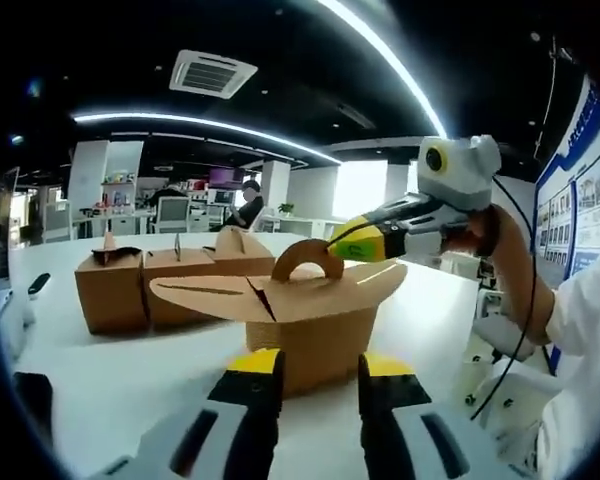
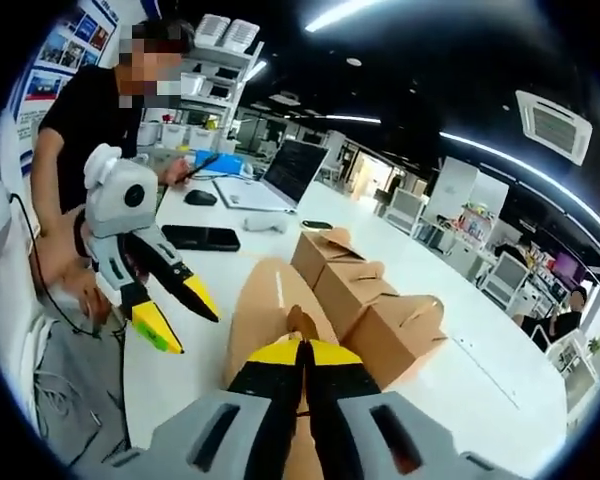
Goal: Pick up one paper box from the group, open the paper box, and remove the item inside
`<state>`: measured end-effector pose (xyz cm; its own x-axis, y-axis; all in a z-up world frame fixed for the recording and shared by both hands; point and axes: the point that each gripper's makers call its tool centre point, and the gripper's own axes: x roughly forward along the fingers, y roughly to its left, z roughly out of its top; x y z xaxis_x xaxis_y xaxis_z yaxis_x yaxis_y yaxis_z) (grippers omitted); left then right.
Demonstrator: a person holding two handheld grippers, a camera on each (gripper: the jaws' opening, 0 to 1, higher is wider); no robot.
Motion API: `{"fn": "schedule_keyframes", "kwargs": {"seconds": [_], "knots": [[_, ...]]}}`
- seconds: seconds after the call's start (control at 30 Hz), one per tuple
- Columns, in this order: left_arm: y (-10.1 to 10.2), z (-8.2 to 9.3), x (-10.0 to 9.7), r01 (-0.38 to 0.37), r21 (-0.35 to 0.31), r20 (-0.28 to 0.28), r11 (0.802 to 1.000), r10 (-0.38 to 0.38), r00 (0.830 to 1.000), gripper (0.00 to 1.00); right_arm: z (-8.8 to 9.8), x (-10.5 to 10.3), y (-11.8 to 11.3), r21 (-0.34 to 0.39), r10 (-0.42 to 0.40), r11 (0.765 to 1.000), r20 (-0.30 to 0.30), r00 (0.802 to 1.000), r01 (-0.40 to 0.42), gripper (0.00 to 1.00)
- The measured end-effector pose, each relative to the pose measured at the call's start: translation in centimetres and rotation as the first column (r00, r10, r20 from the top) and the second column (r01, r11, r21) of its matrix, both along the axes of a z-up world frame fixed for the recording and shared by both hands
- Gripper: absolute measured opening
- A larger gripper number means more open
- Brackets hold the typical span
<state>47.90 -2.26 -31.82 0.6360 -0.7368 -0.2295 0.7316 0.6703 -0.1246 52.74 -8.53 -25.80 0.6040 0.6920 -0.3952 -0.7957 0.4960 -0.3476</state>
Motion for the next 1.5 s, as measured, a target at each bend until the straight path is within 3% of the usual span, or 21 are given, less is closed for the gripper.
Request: {"fn": "schedule_keyframes", "kwargs": {"seconds": [0.17,0.3,0.43,0.57,1.07,1.33,1.5], "knots": [[0.1,-1.2,1.4,-0.038,0.045,0.020,0.998,0.037,0.999,0.38,0.0,0.0,0.1,-0.008,0.009,1.000,0.005,1.000,-0.009,0.03],[-0.4,-2.0,2.3,-0.044,0.035,0.015,0.998,0.044,0.999,0.39,-0.1,0.0,0.1,-0.010,0.012,1.000,0.005,1.000,-0.011,0.03],[-1.3,-2.0,2.3,-0.055,0.017,0.017,0.998,0.055,0.998,0.35,-0.1,0.0,0.3,-0.010,0.017,1.000,0.006,1.000,-0.017,0.03],[-1.0,-2.0,2.7,-0.111,0.017,0.019,0.994,0.111,0.994,0.30,0.0,-0.1,0.4,-0.011,0.021,1.000,0.012,1.000,-0.021,0.03],[-0.8,-1.7,2.4,-0.125,0.013,0.018,0.992,0.125,0.992,0.29,1.0,-0.7,1.1,0.072,0.062,0.995,-0.009,0.998,-0.061,0.03],[-1.1,-1.1,1.9,-0.107,0.014,0.035,0.994,0.107,0.994,0.34,1.1,-0.6,0.8,0.093,0.061,0.994,-0.020,0.998,-0.059,0.03],[-0.8,-0.2,1.5,-0.125,0.070,0.081,0.990,0.119,0.990,0.40,0.9,-0.6,0.5,0.095,0.052,0.994,-0.028,0.998,-0.049,0.03]]}}
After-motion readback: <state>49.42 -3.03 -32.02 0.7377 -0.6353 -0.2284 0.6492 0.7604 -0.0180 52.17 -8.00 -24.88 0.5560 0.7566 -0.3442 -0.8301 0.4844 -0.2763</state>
